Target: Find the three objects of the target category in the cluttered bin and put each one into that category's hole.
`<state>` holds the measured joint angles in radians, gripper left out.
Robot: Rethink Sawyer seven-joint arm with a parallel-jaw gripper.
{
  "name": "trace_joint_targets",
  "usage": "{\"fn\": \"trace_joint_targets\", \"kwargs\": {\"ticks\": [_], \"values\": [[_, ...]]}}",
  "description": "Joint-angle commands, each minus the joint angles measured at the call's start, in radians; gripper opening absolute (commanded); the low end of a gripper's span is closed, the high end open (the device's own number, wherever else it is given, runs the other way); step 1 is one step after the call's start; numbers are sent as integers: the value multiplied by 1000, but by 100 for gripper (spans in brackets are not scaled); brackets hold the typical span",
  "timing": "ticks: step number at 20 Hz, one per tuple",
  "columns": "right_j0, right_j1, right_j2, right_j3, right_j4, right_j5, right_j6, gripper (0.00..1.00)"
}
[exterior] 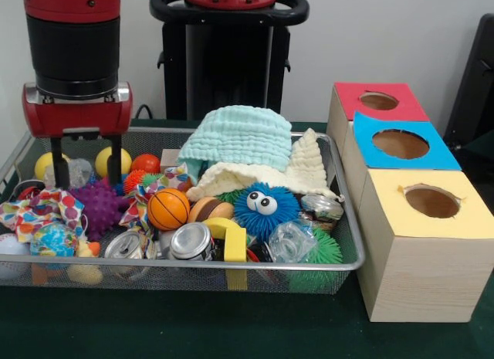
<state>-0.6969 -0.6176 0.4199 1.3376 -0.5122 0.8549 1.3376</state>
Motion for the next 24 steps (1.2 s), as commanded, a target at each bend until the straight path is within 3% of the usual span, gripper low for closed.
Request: {"fn": "trace_joint_targets", "kwargs": {"ticks": [1, 16, 24], "values": [[-25, 71, 80, -44, -73, 88, -332, 100], [-24, 135, 79, -56, -148, 33, -304, 100], [-26, 71, 54, -45, -170, 103, -318, 100]]}}
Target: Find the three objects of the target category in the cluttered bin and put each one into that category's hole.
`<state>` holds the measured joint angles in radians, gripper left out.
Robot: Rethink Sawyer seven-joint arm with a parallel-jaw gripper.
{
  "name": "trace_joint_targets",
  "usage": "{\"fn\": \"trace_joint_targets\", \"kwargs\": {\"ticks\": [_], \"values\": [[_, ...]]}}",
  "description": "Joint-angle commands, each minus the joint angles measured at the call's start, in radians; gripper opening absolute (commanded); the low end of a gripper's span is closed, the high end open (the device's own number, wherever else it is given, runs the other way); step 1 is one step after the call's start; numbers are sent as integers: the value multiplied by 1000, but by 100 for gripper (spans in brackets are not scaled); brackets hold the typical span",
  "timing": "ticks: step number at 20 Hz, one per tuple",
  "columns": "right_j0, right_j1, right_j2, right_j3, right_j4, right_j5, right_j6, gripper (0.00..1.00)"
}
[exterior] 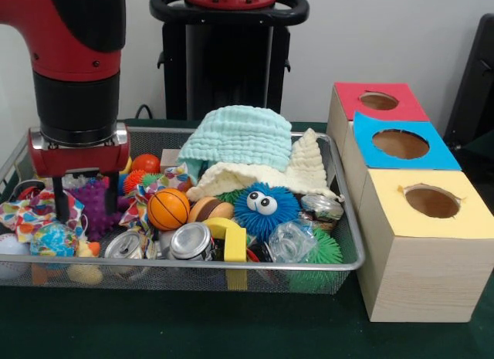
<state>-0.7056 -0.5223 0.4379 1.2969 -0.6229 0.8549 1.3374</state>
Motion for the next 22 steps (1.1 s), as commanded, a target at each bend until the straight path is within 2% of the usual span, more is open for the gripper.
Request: {"fn": "trace_joint_targets", "kwargs": {"ticks": [1, 6, 14, 22], "values": [[-18, -32, 31, -3, -61, 113, -317, 100], [-10, -60, 0, 19, -80, 140, -296, 100], [-29, -61, -20, 76, -95, 111, -277, 100], [-24, -9, -40, 66, -128, 90, -280, 100]]}}
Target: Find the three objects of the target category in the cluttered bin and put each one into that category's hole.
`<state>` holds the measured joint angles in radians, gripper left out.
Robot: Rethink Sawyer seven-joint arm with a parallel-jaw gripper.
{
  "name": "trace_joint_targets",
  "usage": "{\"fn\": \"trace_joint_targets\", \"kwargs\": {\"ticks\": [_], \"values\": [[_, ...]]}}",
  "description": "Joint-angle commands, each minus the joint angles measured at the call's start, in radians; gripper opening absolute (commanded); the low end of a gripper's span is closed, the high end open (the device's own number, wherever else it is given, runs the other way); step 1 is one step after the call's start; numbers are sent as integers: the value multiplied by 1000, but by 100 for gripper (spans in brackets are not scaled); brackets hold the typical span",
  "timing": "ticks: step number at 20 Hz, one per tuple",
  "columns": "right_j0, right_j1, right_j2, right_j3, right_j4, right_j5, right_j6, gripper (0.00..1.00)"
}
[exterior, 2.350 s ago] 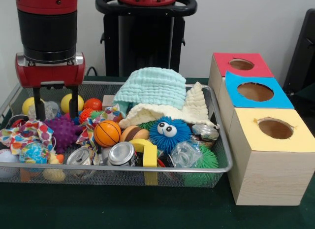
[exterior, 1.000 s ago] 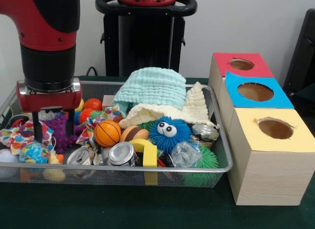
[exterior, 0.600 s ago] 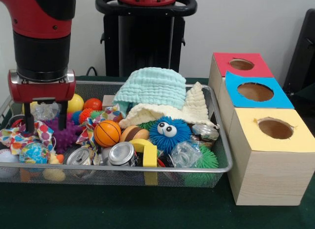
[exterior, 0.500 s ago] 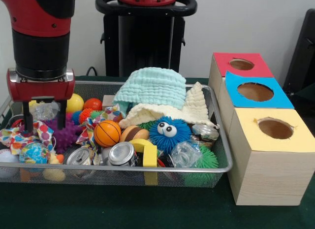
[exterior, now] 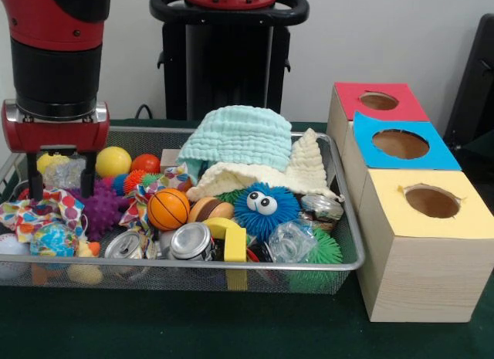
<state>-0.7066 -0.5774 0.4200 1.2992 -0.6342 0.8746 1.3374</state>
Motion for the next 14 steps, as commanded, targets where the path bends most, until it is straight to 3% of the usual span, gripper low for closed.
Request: {"fn": "trace_joint_targets", "kwargs": {"ticks": [1, 14], "values": [[-21, 50, -27, 64, -121, 72, -280, 100], [-34, 114, -24, 49, -157, 99, -296, 100]]}}
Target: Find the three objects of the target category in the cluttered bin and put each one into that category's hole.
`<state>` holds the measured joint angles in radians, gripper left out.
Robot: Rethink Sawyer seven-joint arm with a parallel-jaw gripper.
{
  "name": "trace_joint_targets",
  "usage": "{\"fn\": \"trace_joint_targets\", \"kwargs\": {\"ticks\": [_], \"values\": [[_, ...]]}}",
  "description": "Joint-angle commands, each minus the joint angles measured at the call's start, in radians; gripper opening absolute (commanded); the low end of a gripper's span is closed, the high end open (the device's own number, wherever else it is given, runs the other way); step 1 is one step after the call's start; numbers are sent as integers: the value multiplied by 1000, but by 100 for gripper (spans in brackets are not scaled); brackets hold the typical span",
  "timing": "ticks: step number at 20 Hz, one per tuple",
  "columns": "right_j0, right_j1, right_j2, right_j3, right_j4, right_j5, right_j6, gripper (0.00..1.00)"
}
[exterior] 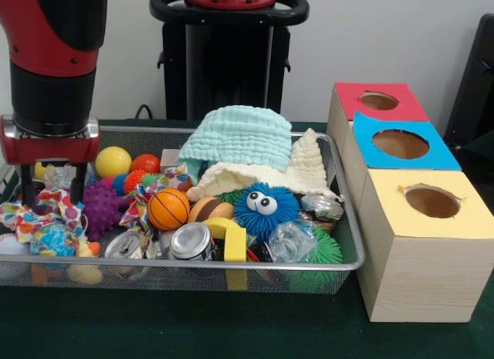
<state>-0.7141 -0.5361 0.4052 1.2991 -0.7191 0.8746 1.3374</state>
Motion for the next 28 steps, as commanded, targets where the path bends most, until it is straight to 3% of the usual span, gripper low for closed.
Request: {"fn": "trace_joint_targets", "kwargs": {"ticks": [1, 17, 28], "values": [[-26, 75, -7, 48, -73, 98, -295, 100], [-34, 93, 2, 57, -84, 85, -285, 100], [-35, 132, -15, 22, -100, 103, -286, 100]]}}
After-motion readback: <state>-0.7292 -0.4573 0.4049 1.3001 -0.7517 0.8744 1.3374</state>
